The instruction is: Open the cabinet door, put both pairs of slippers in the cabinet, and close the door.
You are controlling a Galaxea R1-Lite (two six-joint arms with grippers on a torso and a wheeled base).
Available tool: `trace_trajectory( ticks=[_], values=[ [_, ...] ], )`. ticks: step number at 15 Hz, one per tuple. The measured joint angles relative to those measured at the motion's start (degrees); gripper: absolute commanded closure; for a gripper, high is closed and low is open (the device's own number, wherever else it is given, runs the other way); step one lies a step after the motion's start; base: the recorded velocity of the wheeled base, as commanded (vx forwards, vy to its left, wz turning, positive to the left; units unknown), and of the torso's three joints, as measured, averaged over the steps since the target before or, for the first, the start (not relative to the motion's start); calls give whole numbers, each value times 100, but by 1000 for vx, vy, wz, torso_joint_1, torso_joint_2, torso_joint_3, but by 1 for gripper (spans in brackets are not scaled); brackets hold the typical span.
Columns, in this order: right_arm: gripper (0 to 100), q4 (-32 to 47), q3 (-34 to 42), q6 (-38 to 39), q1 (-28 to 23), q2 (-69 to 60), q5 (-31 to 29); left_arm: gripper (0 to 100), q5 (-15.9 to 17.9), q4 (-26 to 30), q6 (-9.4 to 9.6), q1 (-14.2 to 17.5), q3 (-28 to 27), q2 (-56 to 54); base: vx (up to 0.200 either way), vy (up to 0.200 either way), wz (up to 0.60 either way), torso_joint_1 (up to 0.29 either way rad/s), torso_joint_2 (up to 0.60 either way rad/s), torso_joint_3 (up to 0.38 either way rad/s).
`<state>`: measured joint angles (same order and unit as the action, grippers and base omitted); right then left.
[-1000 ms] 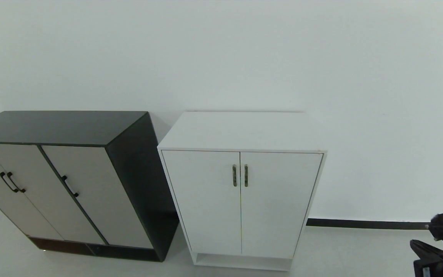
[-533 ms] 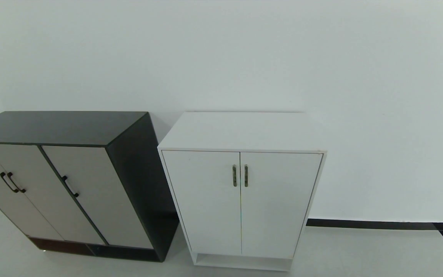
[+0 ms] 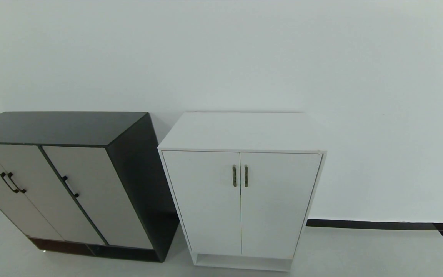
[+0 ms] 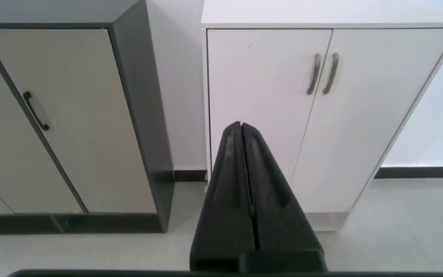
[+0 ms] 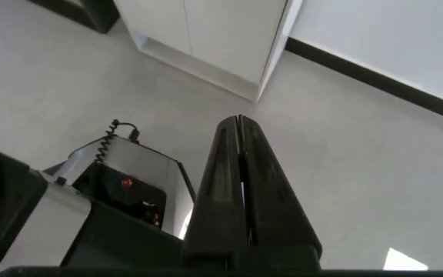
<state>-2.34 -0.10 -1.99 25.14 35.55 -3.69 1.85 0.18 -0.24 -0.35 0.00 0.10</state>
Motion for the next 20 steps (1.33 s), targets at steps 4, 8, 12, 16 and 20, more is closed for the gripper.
trace_trajectory(
  ticks=[4,8,12,16,20],
  values=[
    [100,283,10,112,394,0,277,100,0,0,-2,0,0,0,0,0,0,0,0,0],
    [100,234,7,133,291,-243,304,100,0,2,0,0,0,1,0,0,0,0,0,0],
    [100,232,10,108,-889,-667,299,100,-2,0,0,0,0,0,0,0,0,0,0,0],
    [100,234,10,98,-2324,-1482,299,100,0,0,0,2,0,1,0,0,0,0,0,0],
    [100,234,10,101,-2750,-2477,299,100,0,0,0,2,0,0,0,0,0,0,0,0]
  ],
)
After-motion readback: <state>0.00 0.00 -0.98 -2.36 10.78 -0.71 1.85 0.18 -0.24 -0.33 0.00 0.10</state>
